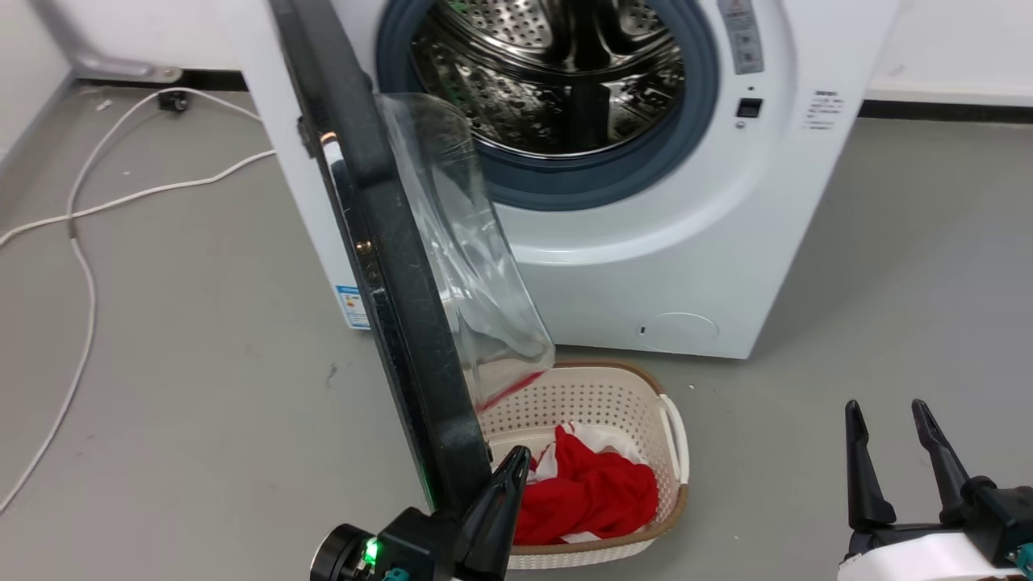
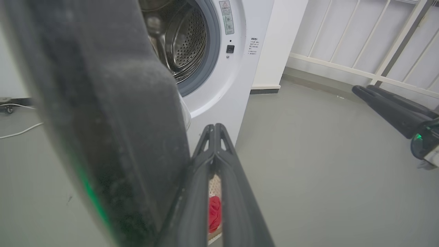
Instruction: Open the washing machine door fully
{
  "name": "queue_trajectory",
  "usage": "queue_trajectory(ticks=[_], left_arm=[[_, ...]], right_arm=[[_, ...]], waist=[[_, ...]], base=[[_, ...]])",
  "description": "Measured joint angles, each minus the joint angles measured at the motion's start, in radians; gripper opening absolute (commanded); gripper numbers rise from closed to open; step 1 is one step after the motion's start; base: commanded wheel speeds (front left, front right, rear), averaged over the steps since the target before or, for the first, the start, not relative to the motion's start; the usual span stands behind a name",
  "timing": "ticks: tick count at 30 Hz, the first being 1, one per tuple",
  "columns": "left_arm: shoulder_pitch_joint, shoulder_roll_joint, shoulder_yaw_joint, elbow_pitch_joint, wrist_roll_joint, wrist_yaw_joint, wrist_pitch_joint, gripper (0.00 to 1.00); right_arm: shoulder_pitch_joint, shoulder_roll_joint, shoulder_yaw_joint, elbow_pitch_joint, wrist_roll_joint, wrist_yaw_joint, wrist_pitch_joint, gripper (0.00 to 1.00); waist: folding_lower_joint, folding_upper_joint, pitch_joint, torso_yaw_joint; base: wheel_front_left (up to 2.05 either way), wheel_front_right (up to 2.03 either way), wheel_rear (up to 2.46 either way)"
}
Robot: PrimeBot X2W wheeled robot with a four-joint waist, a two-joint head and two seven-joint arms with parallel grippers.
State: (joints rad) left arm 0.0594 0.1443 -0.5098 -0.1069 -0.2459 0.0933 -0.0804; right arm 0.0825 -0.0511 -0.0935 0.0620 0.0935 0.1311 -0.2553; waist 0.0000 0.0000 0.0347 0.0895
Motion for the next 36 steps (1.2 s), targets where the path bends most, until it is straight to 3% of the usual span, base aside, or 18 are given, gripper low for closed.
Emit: queue_trajectory(ticks=[27,36], left_arm=[[0.035,0.038,0.059,-0.063,0.004,0.076,-0.017,0.0],[0.035,0.063,0.122,-0.056,0.004,0.124,-0.023,0.0]], right_arm=[[0.001,0.0,-0.017,-0.027,-0.001,0.0,0.014,1.0],[-0.001,0.0,-0.012,-0.037,-0.005,0.0,0.02,1.0]], waist=[[0.0,0.0,0.03,0.306],[0.0,0.0,0.046,0.346]], base=[[0.0,0.0,0.0],[0.0,0.0,0.0]])
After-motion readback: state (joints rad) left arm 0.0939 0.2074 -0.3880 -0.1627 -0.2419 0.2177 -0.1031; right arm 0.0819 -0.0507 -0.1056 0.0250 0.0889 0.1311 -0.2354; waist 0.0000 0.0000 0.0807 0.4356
